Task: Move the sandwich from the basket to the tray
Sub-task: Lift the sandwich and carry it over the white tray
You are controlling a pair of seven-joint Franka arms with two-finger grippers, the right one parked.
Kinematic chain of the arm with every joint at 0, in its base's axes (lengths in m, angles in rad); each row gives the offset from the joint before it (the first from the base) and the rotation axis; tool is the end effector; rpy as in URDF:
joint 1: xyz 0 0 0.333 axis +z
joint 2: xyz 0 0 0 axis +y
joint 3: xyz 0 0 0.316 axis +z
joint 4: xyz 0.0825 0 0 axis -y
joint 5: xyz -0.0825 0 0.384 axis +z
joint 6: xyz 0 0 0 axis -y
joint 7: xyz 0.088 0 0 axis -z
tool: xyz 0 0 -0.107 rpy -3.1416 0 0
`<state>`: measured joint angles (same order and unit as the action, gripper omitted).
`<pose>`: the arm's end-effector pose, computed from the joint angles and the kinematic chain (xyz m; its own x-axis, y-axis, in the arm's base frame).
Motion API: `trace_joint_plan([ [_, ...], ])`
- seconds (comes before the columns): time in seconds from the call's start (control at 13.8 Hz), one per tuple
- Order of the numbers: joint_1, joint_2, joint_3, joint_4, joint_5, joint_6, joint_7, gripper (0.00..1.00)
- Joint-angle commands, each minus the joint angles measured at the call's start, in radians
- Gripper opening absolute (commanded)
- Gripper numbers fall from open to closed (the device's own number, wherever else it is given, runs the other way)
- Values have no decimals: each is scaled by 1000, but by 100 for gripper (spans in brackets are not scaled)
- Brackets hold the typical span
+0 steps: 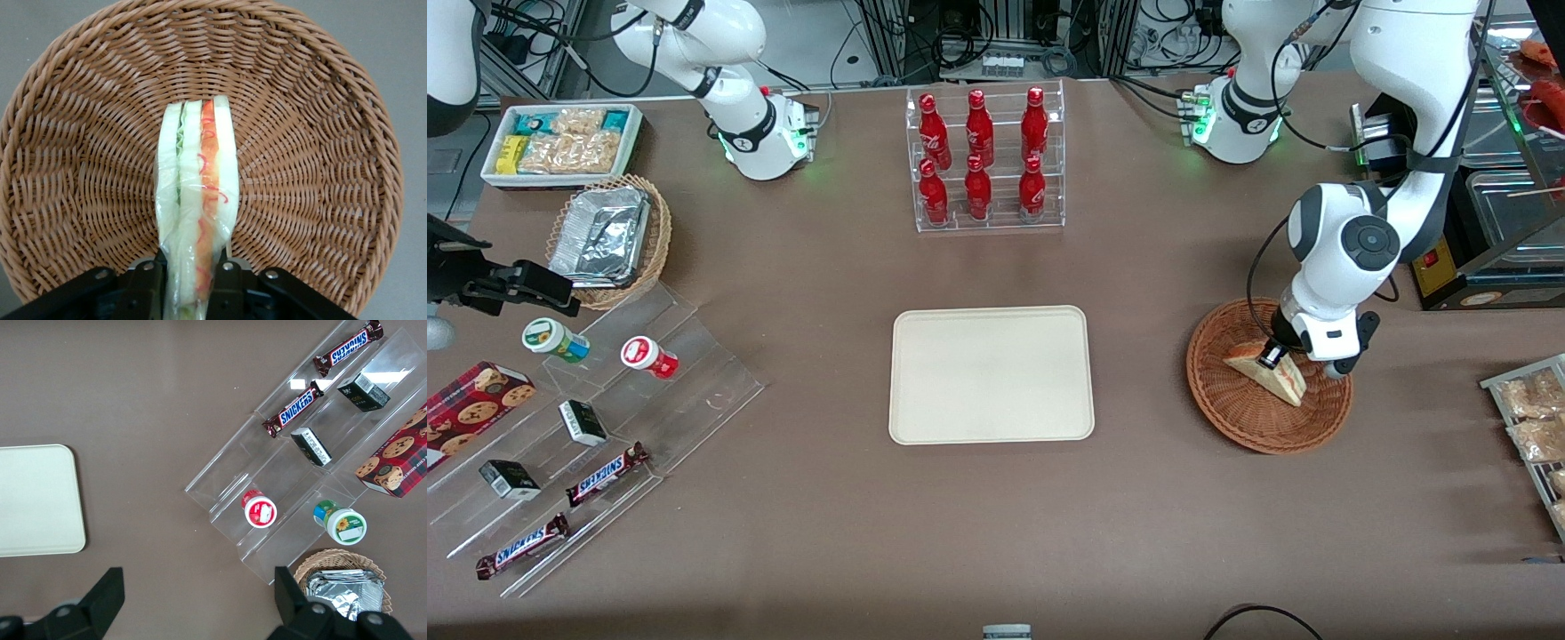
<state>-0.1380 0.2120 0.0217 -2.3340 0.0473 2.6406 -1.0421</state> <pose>0.5249 -0.0624 0.2548 0.6299 0.7731 0.0741 0.7705 -0.6341 0.0653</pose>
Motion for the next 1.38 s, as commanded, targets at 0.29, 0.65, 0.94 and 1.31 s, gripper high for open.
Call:
trace_joint_plan([
  [0.29,-60,-188,-5,21,55,-238,46,24],
  [0.65,-92,-199,-152,233,75,-589,68,24],
  [0.94,-127,-71,-299,421,69,-643,54,25],
  [1.31,-282,142,-305,631,75,-630,59,25],
])
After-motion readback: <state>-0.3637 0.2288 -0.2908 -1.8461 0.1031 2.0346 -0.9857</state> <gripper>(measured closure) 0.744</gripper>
